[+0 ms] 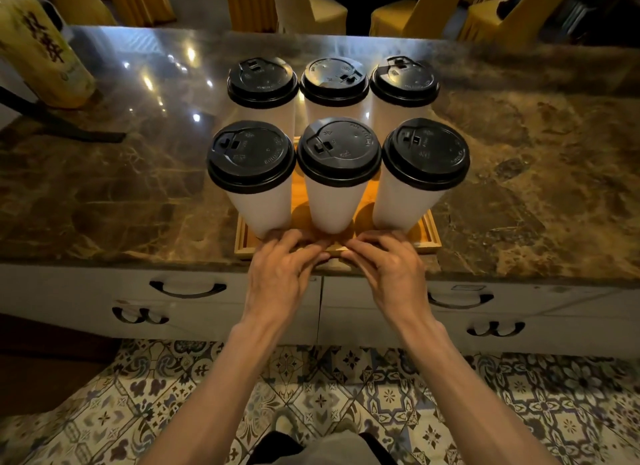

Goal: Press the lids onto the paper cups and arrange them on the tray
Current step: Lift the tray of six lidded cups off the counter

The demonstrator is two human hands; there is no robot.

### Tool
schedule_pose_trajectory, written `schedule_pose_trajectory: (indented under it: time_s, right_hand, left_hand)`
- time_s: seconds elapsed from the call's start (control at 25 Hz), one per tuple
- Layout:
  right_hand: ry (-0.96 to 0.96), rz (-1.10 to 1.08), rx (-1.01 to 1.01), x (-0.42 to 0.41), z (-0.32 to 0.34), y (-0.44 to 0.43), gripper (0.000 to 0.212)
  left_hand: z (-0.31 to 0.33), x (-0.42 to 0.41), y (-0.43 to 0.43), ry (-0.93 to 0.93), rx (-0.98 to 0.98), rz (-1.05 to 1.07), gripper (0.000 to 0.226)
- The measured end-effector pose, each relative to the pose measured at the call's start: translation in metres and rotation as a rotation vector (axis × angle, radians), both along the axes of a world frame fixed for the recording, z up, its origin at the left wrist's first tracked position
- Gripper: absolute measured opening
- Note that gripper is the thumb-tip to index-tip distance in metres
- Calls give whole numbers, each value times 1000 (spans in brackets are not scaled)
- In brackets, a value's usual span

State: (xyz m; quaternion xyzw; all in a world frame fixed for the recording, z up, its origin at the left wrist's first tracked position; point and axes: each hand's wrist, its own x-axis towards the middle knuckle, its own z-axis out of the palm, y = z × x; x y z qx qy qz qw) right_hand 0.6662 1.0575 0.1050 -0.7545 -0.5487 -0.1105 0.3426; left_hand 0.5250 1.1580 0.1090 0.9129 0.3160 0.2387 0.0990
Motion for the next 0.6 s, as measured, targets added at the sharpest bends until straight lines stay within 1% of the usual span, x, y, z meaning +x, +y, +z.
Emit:
schedule_pose_trajectory:
  time_s: [0.12, 0.2, 0.32, 0.6]
  right_hand:
    - [6, 4, -1, 8, 0, 13, 14]
    - [-2, -1, -1, 12, -1, 21, 15]
    - [-12, -9, 14, 18, -4, 33, 17]
    - [44, -17, -36, 37, -7, 63, 15]
  left_hand:
    - [1, 8, 15, 13, 45, 5, 12]
    - [0, 11, 26, 33, 65, 0, 21]
    - [-1, 16, 42, 20, 46, -35, 35]
    - [4, 37, 80, 41, -14, -104, 37]
